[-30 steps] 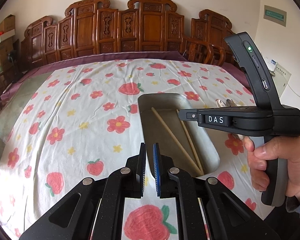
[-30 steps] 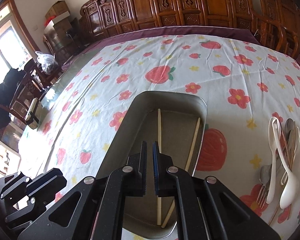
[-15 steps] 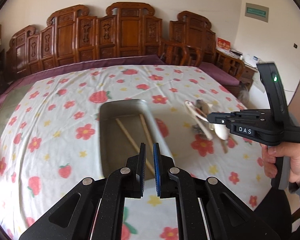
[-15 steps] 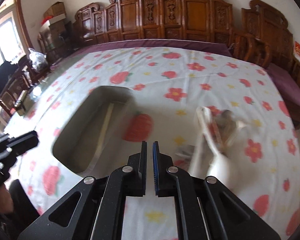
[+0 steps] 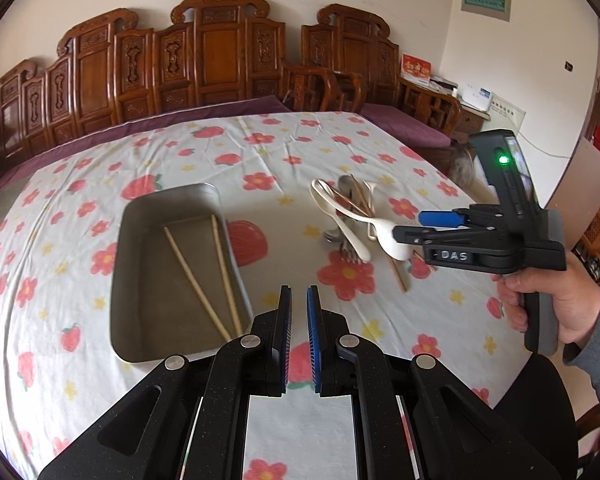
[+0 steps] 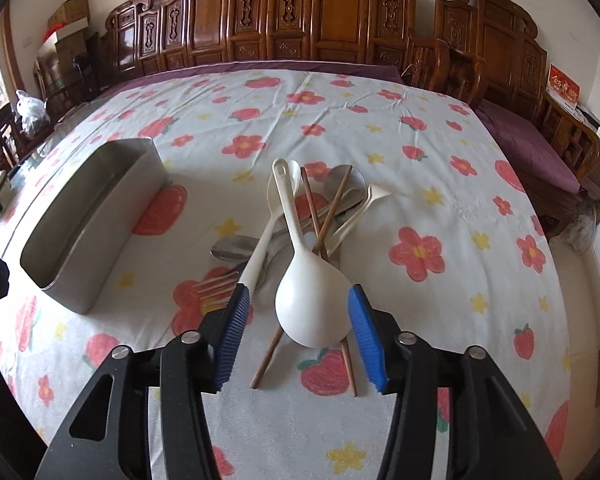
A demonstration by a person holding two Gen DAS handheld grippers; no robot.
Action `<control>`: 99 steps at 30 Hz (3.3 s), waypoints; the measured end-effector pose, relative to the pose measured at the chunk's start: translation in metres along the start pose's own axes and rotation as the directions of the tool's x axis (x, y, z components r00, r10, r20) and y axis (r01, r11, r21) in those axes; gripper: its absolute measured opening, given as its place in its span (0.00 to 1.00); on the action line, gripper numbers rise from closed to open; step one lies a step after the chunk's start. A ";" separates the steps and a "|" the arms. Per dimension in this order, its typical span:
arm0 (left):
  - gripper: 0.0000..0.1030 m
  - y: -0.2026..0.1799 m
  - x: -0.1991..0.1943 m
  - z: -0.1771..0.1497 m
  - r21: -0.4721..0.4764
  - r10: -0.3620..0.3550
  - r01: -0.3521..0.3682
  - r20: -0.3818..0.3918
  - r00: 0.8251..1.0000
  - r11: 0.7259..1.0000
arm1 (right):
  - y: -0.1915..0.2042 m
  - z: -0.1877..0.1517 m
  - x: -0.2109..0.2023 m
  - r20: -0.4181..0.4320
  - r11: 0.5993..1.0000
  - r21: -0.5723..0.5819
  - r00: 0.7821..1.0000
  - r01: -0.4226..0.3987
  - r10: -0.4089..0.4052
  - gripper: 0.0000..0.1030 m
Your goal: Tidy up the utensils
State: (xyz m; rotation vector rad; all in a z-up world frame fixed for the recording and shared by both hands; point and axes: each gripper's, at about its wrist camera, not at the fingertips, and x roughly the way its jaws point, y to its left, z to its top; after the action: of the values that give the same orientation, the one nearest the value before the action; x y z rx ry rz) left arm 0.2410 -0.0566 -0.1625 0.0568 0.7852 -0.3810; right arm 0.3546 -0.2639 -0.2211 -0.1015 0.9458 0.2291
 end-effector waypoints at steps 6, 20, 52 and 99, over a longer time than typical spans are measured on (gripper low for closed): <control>0.07 -0.009 0.005 -0.004 0.015 -0.004 0.005 -0.021 1.000 1.000 | 0.006 -0.003 0.020 -0.025 0.999 -0.040 0.999 0.034 -0.035 0.65; 0.07 -0.019 0.009 -0.007 0.029 -0.007 0.008 -0.040 0.999 1.000 | 0.008 -0.005 0.037 -0.069 0.992 -0.086 0.993 0.088 -0.094 0.54; 0.07 -0.060 0.058 0.009 0.054 -0.021 0.027 -0.095 0.995 0.998 | -0.080 -0.002 -0.003 -0.057 0.978 0.160 0.990 0.136 -0.128 0.02; 0.15 -0.128 0.177 0.035 0.147 0.082 -0.044 -0.265 0.961 0.988 | -0.124 -0.034 -0.028 -0.022 0.948 0.320 1.000 -0.001 0.009 0.02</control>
State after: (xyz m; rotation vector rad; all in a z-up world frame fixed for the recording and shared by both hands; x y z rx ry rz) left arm 0.3330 -0.2378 -0.2500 0.2692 1.0237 -0.3715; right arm 0.3412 -0.3951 -0.2196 0.1978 0.9955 0.0765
